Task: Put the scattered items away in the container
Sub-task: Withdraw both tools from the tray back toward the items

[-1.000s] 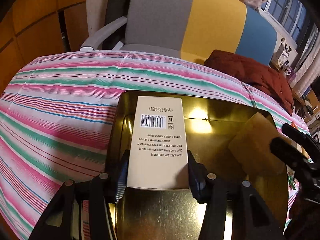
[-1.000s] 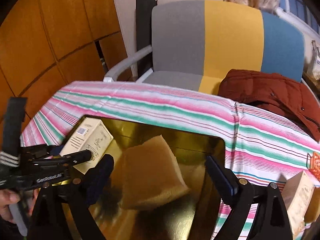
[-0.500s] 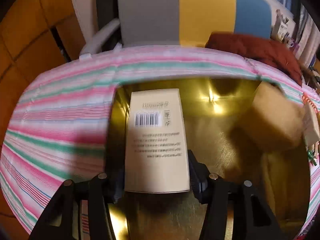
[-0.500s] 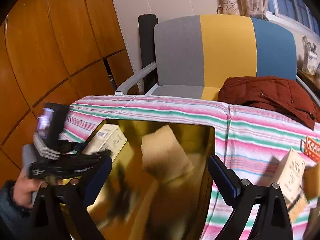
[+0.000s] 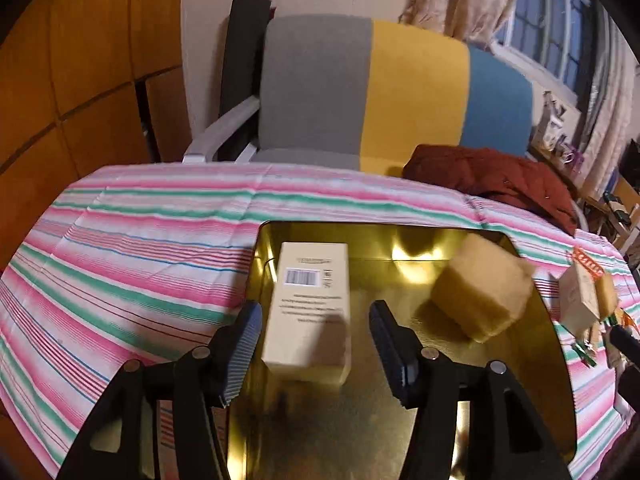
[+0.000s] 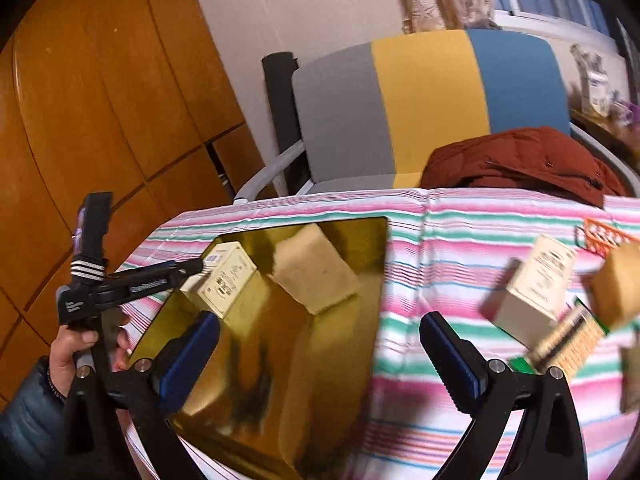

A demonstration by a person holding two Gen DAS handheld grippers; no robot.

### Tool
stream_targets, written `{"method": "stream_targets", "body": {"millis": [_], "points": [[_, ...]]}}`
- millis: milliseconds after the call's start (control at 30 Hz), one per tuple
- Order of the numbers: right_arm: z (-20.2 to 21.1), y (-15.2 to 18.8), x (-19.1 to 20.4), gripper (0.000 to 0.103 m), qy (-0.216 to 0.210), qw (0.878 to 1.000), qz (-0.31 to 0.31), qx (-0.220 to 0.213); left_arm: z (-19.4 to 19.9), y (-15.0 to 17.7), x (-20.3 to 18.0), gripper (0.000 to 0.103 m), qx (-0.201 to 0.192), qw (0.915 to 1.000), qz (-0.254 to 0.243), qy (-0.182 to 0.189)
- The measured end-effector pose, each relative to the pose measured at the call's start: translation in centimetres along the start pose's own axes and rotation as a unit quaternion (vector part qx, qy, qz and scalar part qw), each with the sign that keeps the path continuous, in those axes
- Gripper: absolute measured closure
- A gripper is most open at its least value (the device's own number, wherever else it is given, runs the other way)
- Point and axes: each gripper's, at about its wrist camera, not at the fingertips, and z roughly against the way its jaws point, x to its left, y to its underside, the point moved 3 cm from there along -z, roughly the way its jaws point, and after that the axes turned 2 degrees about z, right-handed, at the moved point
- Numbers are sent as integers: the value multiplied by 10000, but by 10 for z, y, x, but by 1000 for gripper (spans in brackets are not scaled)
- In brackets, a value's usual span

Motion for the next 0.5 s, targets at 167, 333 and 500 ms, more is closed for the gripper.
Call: {"method": "stream_targets", "body": {"millis": [167,333,500], "points": [[26,28,-39,0,188,9986,-500,0,34,13,-38,47,-249,9974,-385,565],[53,51,-72,0,590,9959,-686,-24,66,32,-107,47,-270,9835,-1064,1436],[67,73,-101,0,801,9935,-800,76,78,47,-171,47,-106,9679,-1510,2004]]}}
